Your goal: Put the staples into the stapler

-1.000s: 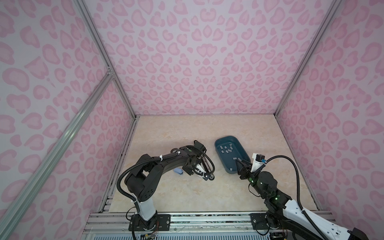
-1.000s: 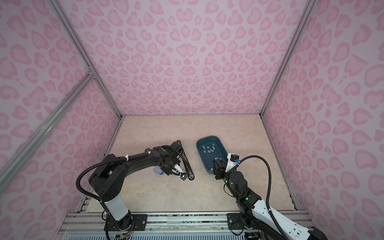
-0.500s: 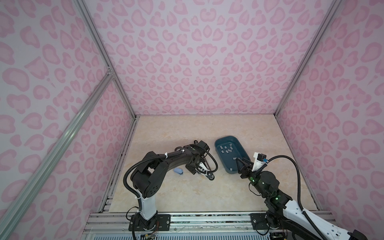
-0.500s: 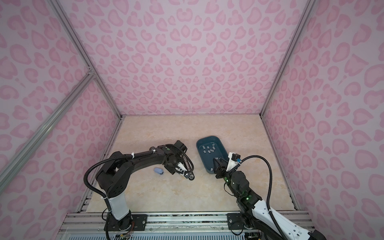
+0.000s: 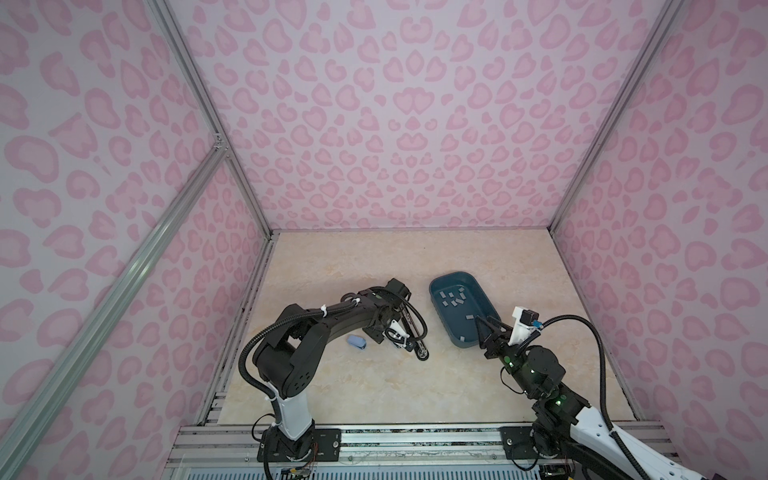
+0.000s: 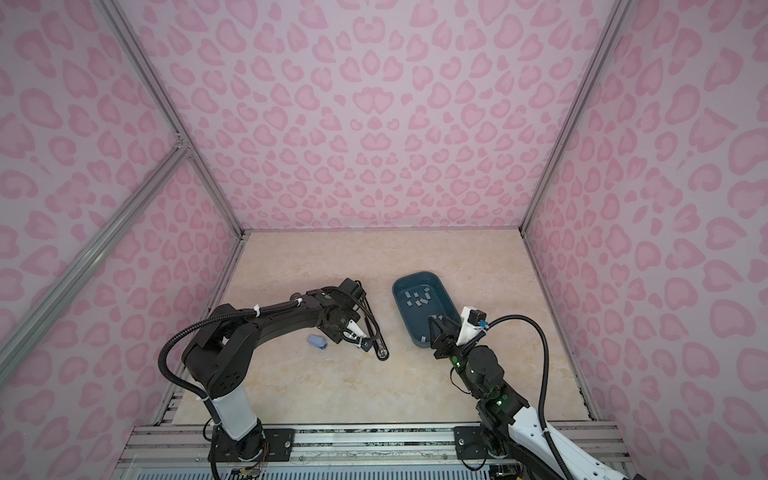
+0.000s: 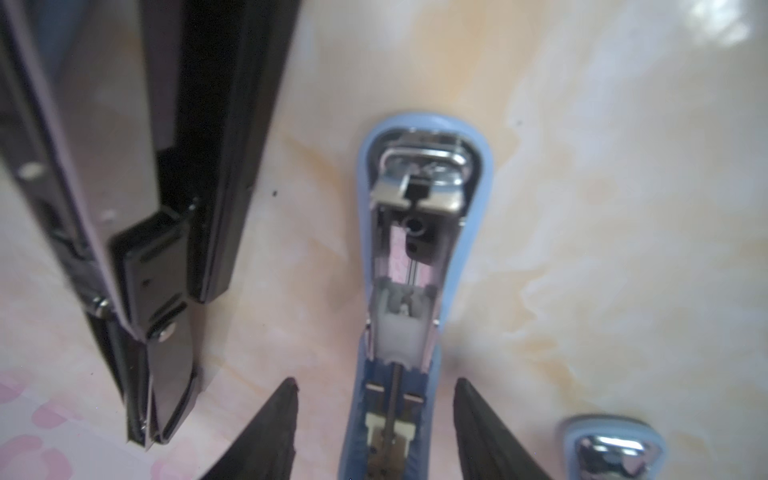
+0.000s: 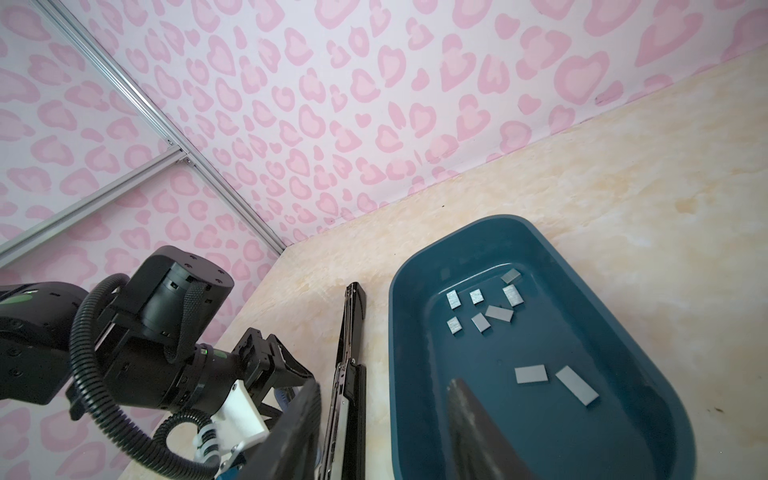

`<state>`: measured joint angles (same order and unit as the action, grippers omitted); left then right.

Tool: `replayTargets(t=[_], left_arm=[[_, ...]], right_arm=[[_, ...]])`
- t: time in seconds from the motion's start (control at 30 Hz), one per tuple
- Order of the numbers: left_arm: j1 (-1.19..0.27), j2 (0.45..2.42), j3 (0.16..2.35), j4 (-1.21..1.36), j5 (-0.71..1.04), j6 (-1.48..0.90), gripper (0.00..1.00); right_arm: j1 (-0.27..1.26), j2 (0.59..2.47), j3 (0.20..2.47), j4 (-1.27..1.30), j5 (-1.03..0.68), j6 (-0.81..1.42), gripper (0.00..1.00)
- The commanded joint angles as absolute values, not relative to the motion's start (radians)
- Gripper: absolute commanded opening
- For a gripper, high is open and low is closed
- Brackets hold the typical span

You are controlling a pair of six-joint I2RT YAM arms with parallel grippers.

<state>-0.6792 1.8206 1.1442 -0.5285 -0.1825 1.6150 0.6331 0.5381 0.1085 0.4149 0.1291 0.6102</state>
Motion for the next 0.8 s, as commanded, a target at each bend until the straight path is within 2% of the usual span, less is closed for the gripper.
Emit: replayTargets(t=[0.0,0.23,0.5,0.77], left_arm=[[-0.685,1.852,1.185,-0.491,-0.197,1.58,0.6],[-0.703,1.898,1.232,-0.509,-0.21,1.554,0.59],[-0.695,1.835,1.187,-0.547,-0.162,1.571,0.59],[-0.686,1.761,1.117,-0.56,-0.109,1.59,0.66]], right_arm=[[0.633,0.532,0.102,0.412,0.135,0.609,0.51],[0.63,0.536,0.102,0.414,0.129,0.61,0.51],[0.63,0.54,0.104,0.423,0.121,0.615,0.51],[0.629,0.563,0.105,0.443,0.108,0.627,0.51]])
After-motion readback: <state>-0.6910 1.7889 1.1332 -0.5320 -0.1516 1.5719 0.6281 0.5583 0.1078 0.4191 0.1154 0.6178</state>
